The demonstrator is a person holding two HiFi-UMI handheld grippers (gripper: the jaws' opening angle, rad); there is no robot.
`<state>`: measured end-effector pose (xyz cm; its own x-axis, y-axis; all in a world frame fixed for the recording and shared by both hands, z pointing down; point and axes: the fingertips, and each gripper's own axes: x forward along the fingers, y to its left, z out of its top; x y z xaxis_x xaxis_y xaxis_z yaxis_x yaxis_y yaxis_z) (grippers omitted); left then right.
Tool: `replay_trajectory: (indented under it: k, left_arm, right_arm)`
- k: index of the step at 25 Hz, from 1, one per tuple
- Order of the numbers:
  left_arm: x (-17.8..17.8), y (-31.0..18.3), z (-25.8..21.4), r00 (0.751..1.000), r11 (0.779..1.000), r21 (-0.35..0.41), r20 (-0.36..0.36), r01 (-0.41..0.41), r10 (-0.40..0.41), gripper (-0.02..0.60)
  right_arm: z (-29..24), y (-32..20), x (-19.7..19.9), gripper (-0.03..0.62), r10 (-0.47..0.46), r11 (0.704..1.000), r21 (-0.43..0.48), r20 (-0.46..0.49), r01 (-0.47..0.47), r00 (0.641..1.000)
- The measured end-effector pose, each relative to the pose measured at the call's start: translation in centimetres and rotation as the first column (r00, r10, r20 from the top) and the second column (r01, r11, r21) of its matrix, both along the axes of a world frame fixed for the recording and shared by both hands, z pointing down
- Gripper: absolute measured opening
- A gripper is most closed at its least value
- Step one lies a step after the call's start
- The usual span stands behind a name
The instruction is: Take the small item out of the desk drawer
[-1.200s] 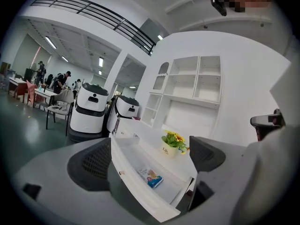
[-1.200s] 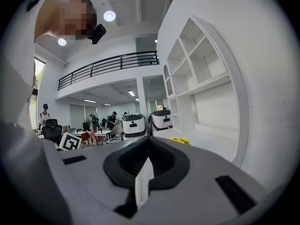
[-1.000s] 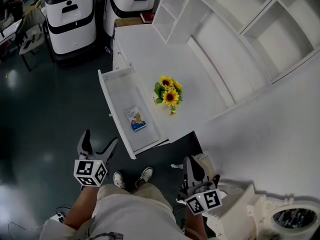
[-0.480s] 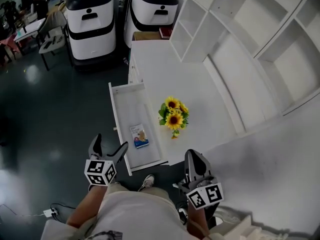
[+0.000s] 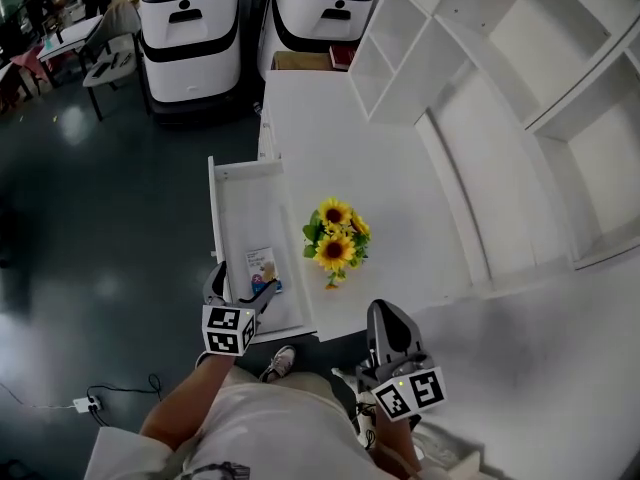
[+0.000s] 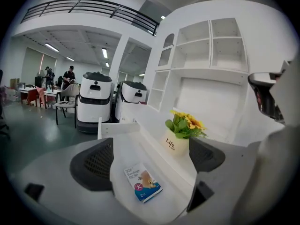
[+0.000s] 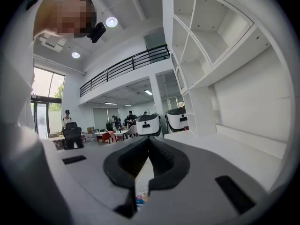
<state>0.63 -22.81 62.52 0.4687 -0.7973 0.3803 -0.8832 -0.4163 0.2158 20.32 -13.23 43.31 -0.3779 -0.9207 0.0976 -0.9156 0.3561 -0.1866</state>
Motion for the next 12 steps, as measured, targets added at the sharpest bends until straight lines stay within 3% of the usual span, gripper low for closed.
replay_trajectory:
  k: [6,12]
  left_arm:
    - [3.2,-2.0,5.1,0.998,0.997,-0.073,0.066,0.020,-0.015,0.503]
    - [4.5,-4.4,12.9,0.981,0.982,-0.175,0.192,0.066,-0.032,0.503]
  right_arm:
    - [2.6,0.1,3.2,0.011,0.019,0.997,-0.072,-0.002,-0.019,1.000]
    - [4.1,1.1,6.5,0.011,0.067,0.991,-0.113,-0.017,-0.068,0.998]
